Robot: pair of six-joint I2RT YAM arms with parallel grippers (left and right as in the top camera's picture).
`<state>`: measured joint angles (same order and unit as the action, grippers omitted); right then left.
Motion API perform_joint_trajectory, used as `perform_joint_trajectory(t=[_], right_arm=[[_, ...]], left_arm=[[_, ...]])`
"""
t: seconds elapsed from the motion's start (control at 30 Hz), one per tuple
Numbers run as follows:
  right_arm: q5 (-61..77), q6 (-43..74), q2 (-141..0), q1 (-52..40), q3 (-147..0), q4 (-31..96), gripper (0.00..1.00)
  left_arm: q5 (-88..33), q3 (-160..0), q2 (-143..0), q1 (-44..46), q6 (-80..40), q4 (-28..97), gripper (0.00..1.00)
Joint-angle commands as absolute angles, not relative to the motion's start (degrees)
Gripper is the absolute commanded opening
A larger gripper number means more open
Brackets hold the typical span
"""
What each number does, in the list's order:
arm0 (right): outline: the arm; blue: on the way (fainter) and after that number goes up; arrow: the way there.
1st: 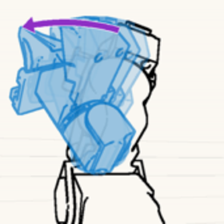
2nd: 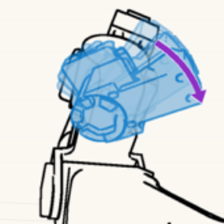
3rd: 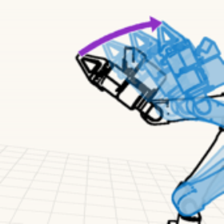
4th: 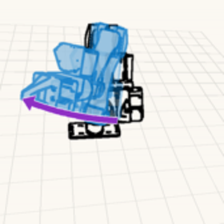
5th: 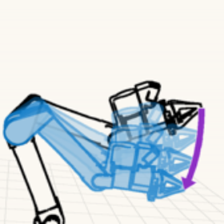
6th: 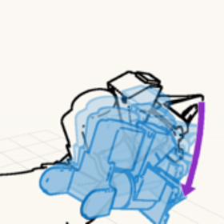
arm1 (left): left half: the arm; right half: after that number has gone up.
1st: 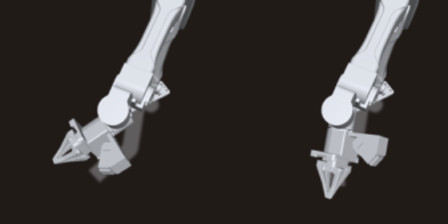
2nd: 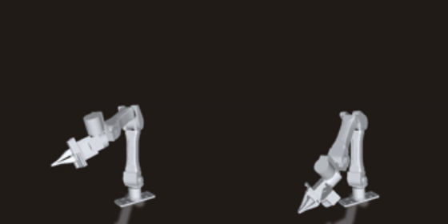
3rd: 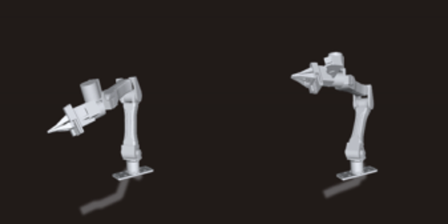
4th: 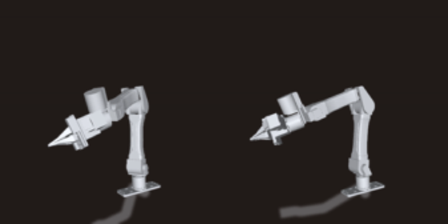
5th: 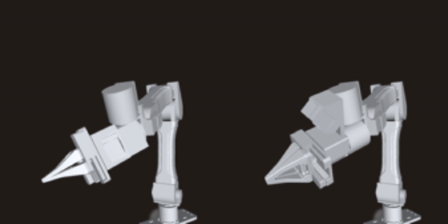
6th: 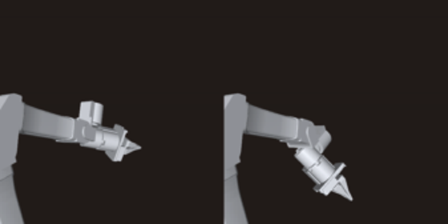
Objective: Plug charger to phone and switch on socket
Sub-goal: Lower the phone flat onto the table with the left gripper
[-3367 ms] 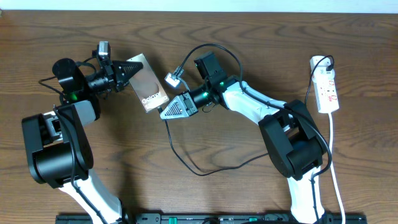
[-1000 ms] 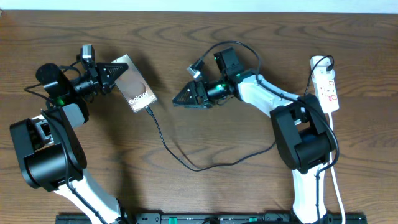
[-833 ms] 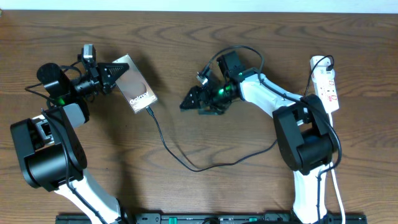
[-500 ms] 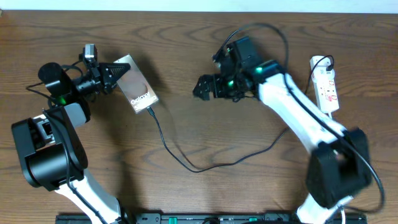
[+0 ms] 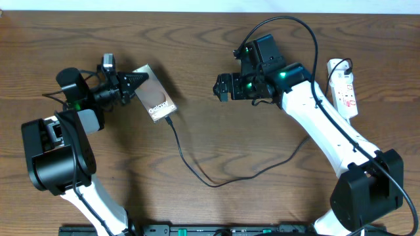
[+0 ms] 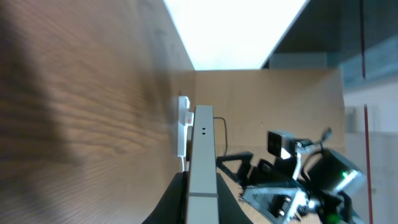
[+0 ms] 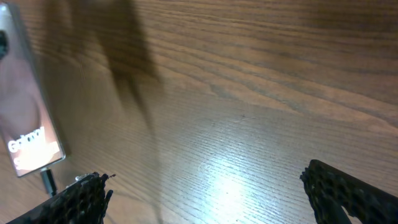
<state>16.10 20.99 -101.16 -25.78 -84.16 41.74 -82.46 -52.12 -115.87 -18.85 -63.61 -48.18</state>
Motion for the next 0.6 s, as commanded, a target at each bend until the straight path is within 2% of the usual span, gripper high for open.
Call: perform_joint_trajectory(t=[0.0,0.57], right_arm=[[15.35,20.97,-100.6,-25.96,-84.66,41.82,0.99],[15.55,20.95,-100.6,-25.98,-84.66,42.26,0.99]], left_arm=[[-79.61,-51.68,-116.07,-18.87,-57.21,-44.6,0.07],[-63.57,-51.59,-116.07,-18.87,-37.04,-15.44,0.08]])
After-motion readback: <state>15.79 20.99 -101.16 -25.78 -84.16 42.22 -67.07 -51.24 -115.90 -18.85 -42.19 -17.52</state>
